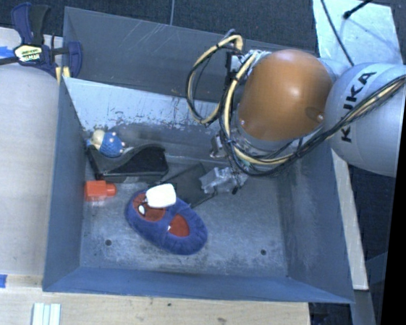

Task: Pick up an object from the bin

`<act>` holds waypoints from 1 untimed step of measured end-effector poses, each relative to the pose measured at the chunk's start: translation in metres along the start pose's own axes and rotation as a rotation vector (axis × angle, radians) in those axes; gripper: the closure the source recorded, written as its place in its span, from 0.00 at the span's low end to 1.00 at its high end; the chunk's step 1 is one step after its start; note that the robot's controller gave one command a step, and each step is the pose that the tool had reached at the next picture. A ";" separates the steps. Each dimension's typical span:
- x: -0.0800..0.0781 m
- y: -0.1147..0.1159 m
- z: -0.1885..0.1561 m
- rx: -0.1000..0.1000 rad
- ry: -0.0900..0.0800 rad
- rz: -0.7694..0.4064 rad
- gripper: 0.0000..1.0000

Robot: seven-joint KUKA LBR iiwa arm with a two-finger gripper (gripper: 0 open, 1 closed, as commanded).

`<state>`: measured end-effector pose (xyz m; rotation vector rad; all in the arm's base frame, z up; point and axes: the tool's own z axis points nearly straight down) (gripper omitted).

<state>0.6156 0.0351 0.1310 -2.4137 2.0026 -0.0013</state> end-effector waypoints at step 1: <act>0.000 -0.001 -0.035 0.001 0.001 0.003 1.00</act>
Offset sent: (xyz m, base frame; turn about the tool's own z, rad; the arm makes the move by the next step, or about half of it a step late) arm -0.0001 -0.0001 0.0325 0.0000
